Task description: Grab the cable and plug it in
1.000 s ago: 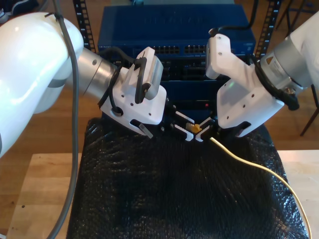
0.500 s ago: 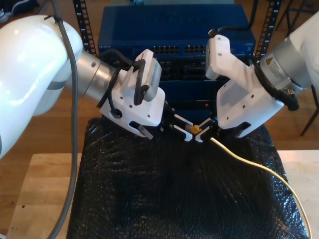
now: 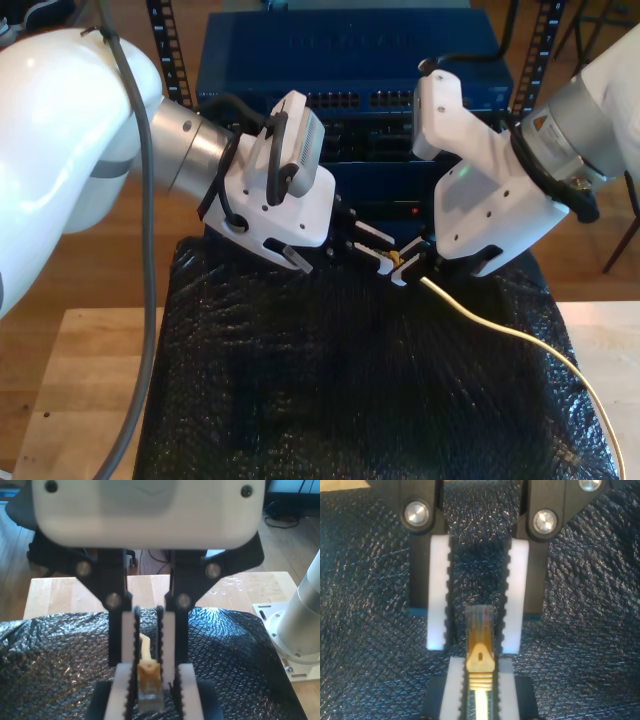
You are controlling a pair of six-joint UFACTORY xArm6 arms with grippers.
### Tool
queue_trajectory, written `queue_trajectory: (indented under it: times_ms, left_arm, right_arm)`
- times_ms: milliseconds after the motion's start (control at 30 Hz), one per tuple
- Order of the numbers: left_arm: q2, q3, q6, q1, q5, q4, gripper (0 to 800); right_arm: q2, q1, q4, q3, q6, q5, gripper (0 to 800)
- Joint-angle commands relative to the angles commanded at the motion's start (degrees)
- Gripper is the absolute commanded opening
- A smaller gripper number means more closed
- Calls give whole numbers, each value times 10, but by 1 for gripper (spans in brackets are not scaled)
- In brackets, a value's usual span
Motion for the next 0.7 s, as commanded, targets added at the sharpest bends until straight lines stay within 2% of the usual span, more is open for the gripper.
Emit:
queue_trajectory:
  times_ms: [267, 500, 700]
  left_arm:
    - [0, 8, 1, 0, 0, -1, 230]
    - [0, 7, 1, 0, 0, -1, 229]
    - [0, 9, 3, 0, 0, -1, 177]
  right_arm:
    - [0, -1, 0, 0, 0, 0, 6]
    - [0, -1, -1, 0, 0, 0, 6]
    - [1, -1, -1, 1, 0, 0, 6]
